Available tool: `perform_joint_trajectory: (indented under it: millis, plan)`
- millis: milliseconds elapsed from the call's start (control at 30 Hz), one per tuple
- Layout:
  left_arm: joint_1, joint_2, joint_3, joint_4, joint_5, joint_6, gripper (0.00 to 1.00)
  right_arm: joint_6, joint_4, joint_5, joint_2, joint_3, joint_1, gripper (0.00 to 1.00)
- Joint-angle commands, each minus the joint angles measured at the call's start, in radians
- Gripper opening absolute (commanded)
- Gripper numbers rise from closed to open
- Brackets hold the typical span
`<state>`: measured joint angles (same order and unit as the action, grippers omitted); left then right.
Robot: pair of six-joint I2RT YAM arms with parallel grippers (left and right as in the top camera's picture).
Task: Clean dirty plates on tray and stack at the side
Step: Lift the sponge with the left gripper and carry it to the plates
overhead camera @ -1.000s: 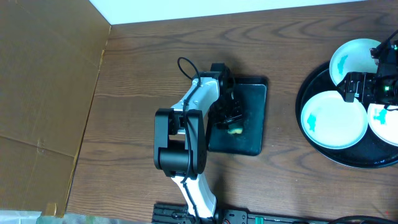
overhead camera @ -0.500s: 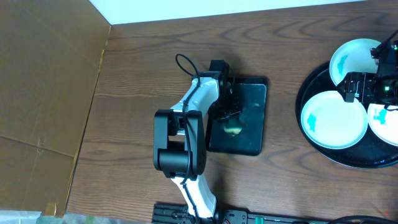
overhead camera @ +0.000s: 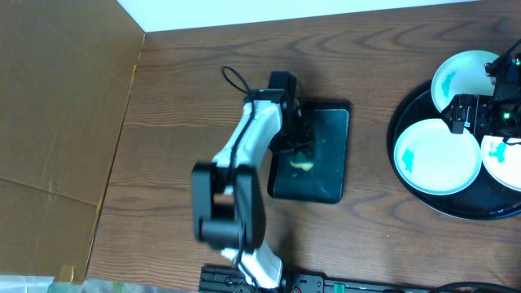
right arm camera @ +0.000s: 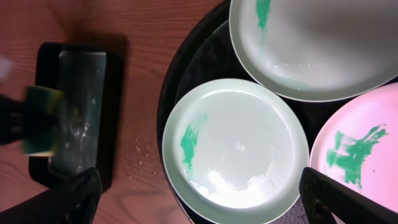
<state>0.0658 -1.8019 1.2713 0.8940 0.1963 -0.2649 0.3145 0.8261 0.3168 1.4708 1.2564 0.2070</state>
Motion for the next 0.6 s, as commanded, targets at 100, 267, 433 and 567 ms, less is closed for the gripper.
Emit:
perform_joint_trajectory:
  millis: [100,267,433,567]
  plan:
    - [-0.002,0.220,0.041,0.010,0.001,-0.004,0.07,-0.009,0.001,-0.006,0.005,0.003,0.004,0.99]
    - [-0.002,0.251,0.007,-0.030,-0.010,-0.010,0.07,-0.008,0.000,-0.006,0.005,0.003,0.004,0.99]
    - [-0.002,0.173,-0.121,-0.153,-0.018,-0.022,0.07,-0.008,0.001,-0.006,0.005,0.002,0.004,0.99]
    - [-0.002,0.113,-0.129,-0.124,-0.017,-0.021,0.07,-0.036,0.002,-0.035,0.007,0.001,0.004,0.97]
